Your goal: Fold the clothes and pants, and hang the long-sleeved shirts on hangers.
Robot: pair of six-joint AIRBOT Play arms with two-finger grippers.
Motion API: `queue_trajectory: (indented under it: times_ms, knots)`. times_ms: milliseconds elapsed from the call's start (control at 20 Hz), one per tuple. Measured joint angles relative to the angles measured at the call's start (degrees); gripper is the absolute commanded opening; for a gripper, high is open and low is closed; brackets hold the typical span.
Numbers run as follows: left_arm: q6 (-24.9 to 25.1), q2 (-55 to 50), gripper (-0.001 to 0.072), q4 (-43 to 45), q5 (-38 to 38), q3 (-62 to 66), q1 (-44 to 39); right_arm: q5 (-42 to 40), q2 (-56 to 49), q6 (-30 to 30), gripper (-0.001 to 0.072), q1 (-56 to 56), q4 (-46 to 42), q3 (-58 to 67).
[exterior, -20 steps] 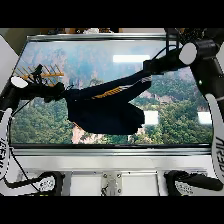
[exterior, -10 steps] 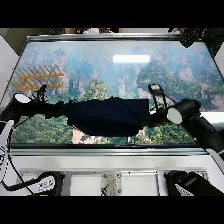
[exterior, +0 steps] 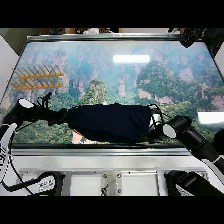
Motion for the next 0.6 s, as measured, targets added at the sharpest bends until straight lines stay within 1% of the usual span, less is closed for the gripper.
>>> queue_trajectory:
  times_ms: [50,100,150,200,350,450,550,600]
  knots:
    - [0.24,0.0,0.0534,0.17,-0.46,0.59,0.02,0.66,0.26,-0.39,0.0052,0.02,0.42,0.0]
    - [0.39,0.0,0.066,0.81,-0.76,1.51,0.07,1.62,0.7,-0.63,0.0336,0.0,0.39,0.22]
    - [0.37,0.0,0.066,0.76,-1.79,2.73,0.13,1.77,1.49,-1.16,0.0646,-0.02,0.87,0.98]
    - [0.39,0.17,0.066,0.35,-3.21,4.37,0.07,1.86,2.56,-1.97,0.0676,-0.09,1.95,2.25]
    - [-0.28,2.86,0.0661,0.11,-5.66,9.53,0.07,3.32,6.47,-3.89,0.0676,-2.47,2.91,7.89]
    - [-1.01,6.58,0.0661,-0.2,-6.45,11.58,-0.15,5.49,8.59,-5.88,0.0676,-7.52,3.91,10.6]
    - [-1.84,10.82,0.0659,-0.2,-6.4,11.23,-0.96,7.26,9.6,-9.05,0.0677,-15.63,5.44,10.88]
    - [-2.21,12.92,0.0547,-0.13,-6.12,10.23,-1.7,7.54,9.64,-11.23,0.0704,-20.26,7.72,10.03]
